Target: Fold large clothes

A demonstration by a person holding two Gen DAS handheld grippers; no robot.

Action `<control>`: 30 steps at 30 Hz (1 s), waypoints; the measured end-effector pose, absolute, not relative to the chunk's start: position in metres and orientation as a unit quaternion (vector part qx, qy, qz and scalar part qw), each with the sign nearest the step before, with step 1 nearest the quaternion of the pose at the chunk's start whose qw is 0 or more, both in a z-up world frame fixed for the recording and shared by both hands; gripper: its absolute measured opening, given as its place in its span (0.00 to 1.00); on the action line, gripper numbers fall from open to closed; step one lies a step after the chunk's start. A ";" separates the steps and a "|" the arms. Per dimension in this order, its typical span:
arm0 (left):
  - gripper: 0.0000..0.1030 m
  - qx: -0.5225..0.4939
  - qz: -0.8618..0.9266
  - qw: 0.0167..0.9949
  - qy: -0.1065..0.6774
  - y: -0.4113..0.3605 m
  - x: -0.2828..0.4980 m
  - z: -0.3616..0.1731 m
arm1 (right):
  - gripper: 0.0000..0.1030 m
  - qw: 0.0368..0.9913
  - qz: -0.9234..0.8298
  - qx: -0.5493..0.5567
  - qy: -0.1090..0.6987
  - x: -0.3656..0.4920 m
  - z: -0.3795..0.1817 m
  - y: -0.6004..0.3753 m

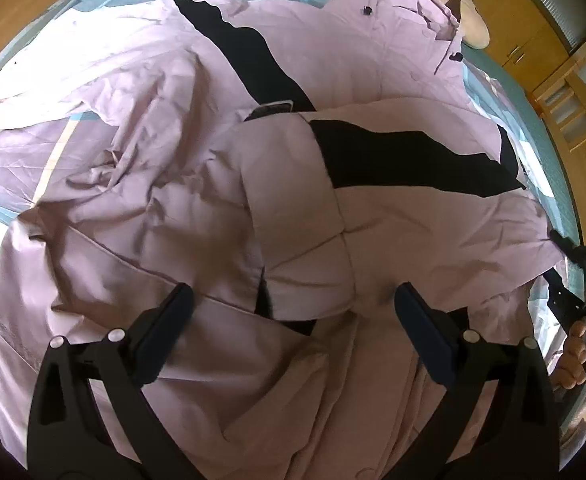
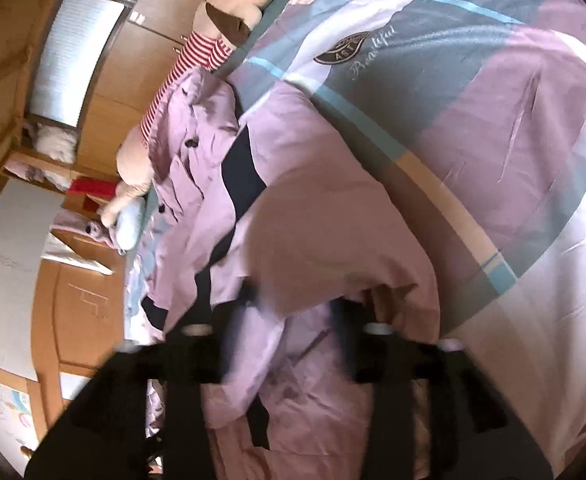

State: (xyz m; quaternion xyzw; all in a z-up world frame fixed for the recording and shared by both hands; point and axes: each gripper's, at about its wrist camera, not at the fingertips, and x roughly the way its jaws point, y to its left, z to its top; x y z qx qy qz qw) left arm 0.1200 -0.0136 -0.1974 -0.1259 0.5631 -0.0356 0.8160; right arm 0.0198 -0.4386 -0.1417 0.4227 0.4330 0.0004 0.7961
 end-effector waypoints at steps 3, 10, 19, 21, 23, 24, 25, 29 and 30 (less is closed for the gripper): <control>0.98 -0.127 -0.036 0.816 0.562 -0.015 0.121 -0.197 | 0.56 0.807 -0.055 0.379 0.450 0.011 -0.135 -0.441; 0.98 -0.111 -0.036 0.825 0.554 -0.021 0.119 -0.193 | 0.57 0.849 -0.265 0.283 0.360 -0.037 -0.095 -0.456; 0.98 -0.062 -0.084 0.823 0.559 -0.051 0.111 -0.194 | 0.58 0.859 -0.164 0.220 0.432 0.020 -0.132 -0.427; 0.98 -0.066 -0.098 0.815 0.567 -0.055 0.110 -0.198 | 0.57 0.854 -0.162 0.203 0.451 0.025 -0.144 -0.425; 0.98 -0.077 -0.113 0.805 0.577 -0.057 0.110 -0.202 | 0.57 0.849 -0.156 0.212 0.459 0.023 -0.148 -0.425; 0.98 -0.085 -0.120 0.800 0.581 -0.058 0.111 -0.205 | 0.57 0.848 -0.154 0.213 0.460 0.023 -0.148 -0.423; 0.98 -0.090 -0.124 0.798 0.583 -0.059 0.111 -0.206 | 0.57 0.849 -0.152 0.210 0.461 0.022 -0.147 -0.422; 0.98 -0.118 -0.142 0.780 0.598 -0.062 0.118 -0.219 | 0.57 0.855 -0.147 0.174 0.466 0.024 -0.148 -0.409; 0.98 -0.120 -0.141 0.782 0.595 -0.062 0.120 -0.219 | 0.57 0.857 -0.146 0.162 0.467 0.024 -0.148 -0.404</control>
